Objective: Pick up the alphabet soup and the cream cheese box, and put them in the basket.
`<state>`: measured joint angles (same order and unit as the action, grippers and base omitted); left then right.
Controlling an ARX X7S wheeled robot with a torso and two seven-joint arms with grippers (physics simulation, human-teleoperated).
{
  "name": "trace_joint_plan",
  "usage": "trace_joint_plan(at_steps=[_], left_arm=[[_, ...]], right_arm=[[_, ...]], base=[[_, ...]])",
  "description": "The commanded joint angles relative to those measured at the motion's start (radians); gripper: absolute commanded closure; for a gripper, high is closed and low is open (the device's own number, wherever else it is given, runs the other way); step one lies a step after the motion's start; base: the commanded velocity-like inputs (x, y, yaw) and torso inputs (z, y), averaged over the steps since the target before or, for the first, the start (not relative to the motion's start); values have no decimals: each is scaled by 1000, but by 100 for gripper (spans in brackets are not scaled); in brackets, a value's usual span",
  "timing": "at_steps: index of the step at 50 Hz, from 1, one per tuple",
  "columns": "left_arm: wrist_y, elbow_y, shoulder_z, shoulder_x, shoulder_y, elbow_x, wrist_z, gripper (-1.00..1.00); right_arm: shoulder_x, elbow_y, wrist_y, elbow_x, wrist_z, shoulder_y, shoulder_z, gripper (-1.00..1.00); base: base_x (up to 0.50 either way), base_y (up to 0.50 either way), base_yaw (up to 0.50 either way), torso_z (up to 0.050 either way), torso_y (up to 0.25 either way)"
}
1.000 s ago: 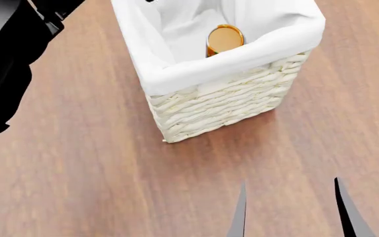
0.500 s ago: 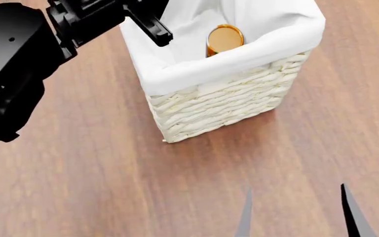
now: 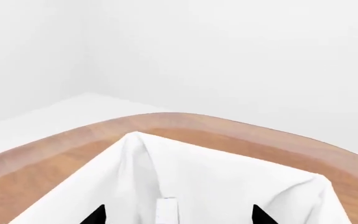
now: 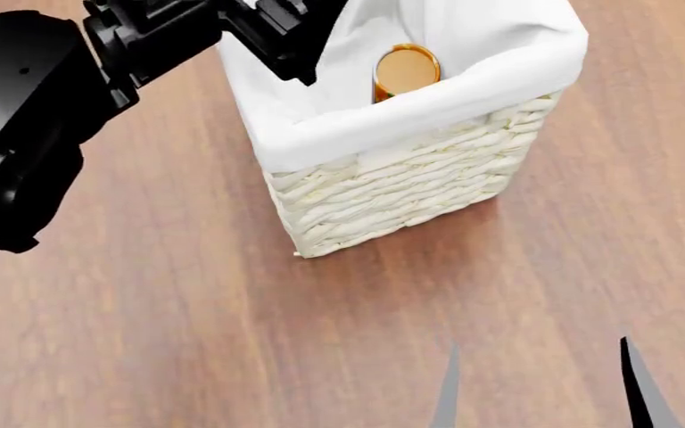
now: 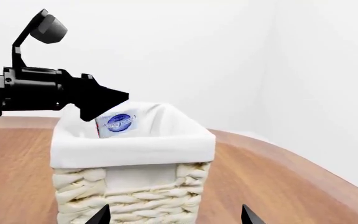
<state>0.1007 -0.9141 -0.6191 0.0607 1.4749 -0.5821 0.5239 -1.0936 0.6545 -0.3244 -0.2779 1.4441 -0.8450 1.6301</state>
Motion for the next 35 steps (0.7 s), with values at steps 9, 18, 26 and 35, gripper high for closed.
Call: trace_joint_plan(at_steps=[9,18,26,35], left_arm=[[5,77,21,20,-15,-53,-9,-100],[-221,275,51,61,-169,103,-400,-100],[-205,945,105,214,-553,140,-773,-100],[-268,1199,125,279,-809,313,-983,-100]], right_arm=[[-1,1,2,1,-8,16,-15,-100],[13,-16,-8,-4,-19,24,-21,-100],[27,-51,-40,-10,-28,38,-26,-100],[46,-88,-64,-22,-51,43,-31,-100]], base=[[0,0,0,0,0],[0,0,0,0,0],[0,0,0,0,0],[0,0,0,0,0]])
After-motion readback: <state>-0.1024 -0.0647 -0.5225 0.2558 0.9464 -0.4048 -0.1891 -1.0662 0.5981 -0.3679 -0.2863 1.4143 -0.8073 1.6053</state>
